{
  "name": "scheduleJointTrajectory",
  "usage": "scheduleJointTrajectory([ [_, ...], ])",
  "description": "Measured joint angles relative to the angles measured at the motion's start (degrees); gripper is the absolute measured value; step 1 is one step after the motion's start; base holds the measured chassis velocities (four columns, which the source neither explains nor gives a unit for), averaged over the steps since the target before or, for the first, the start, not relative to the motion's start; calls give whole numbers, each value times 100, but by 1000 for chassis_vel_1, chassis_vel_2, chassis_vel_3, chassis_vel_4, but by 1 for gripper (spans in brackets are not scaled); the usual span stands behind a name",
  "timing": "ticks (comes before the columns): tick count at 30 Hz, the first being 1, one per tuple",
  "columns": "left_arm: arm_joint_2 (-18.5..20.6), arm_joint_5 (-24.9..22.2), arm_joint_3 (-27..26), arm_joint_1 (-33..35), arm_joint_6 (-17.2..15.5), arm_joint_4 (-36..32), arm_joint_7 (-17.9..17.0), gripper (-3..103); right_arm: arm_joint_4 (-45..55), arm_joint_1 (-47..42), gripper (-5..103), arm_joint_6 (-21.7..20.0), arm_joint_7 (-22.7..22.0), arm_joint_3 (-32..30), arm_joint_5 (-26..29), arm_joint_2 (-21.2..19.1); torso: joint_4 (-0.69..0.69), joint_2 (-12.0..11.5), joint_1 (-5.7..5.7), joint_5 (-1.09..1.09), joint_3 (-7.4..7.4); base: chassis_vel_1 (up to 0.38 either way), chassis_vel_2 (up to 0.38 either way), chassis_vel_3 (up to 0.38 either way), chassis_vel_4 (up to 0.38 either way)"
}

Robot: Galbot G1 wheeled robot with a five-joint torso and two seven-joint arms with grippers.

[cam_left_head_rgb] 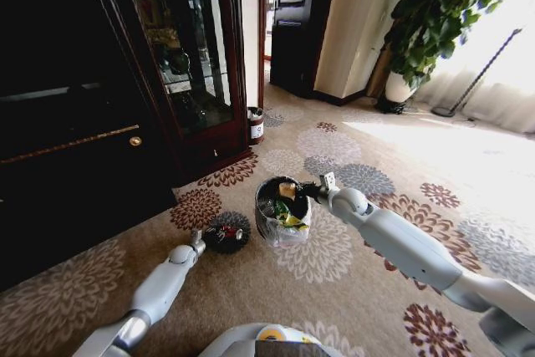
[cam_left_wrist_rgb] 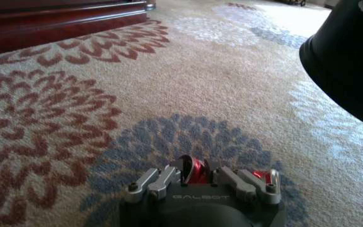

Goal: Pick up the trash from the ground and place it into the trash bin.

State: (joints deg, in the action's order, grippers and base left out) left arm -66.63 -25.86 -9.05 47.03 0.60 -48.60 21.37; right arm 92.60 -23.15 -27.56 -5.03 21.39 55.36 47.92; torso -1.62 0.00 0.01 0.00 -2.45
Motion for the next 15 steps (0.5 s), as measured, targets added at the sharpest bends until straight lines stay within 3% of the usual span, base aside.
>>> scheduleJointTrajectory([
  [5, -37, 12, -32, 0, 7, 53, -1, 14, -60, 51, 2, 7, 20, 25, 4, 27, 1, 0, 0, 1, 0, 0, 0, 0, 0],
  [15, 37, 149, -203, 187, -9, -224, -7, 14, -79, 43, 2, 18, -3, 26, -16, 102, 1, 0, 0, -1, 0, 0, 0, 0, 0],
])
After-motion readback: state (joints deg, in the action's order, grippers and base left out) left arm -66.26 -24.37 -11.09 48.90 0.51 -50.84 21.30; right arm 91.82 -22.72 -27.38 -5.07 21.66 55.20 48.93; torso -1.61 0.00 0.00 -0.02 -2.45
